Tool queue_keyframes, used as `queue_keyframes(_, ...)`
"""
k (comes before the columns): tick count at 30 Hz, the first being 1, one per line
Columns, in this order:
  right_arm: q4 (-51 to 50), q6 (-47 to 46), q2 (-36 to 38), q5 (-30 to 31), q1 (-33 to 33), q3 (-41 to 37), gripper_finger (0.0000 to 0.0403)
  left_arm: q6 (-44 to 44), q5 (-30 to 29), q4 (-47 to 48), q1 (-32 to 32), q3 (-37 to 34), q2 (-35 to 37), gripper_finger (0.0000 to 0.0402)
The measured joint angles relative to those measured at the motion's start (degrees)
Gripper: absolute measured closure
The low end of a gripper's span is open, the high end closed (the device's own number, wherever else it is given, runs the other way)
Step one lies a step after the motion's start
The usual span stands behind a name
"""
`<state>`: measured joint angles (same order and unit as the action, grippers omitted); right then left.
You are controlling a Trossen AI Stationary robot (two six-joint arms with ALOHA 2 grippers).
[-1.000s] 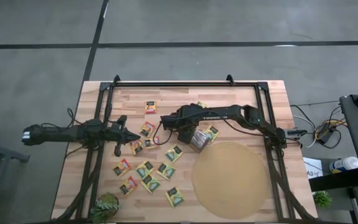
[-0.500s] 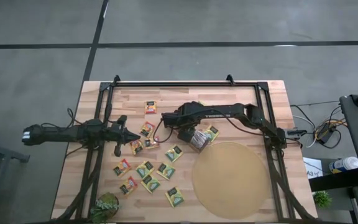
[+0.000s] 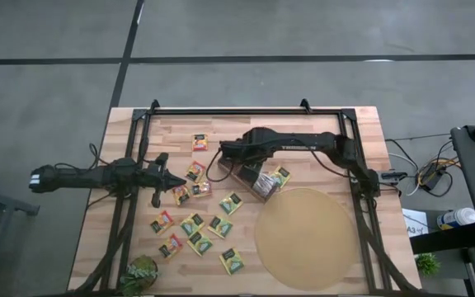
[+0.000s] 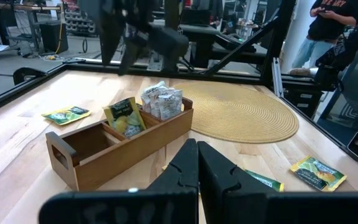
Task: Pick & Place Tea
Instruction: Put the yellow tea bag into the middle section of the wooden organizer
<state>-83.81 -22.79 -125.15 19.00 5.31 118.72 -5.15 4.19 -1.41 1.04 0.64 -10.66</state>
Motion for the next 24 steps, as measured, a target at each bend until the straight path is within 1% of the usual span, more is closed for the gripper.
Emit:
queue_keyframes(4, -0.10, -0.57, 1.44, -2.18, 1.55, 0.00, 0.0254, 0.00, 0.02, 0.00, 0.00, 0.02, 0.00, 0.0402)
queue_keyframes(7, -0.16, -3.46, 1.58, -3.24, 3.23, -0.05, 0.0254, -0.01, 0.02, 0.00, -0.02, 0.02, 0.00, 0.0402)
queue_keyframes(12, -0.18, -16.21, 1.60, -3.62, 6.28, -1.19, 0.0254, 0.00, 0.02, 0.00, -0.02, 0.02, 0.00, 0.0402)
queue_keyframes(16, 0.11, -22.80, 1.56, -3.56, 8.01, -2.69, 0.0254, -0.01, 0.02, 0.00, -0.02, 0.02, 0.01, 0.0402)
queue_keyframes(24, 0.77, -39.82, 2.29, -3.62, 11.16, -8.23, 0.0254, 0.00, 0.00, 0.00, 0.00, 0.00, 0.02, 0.0402)
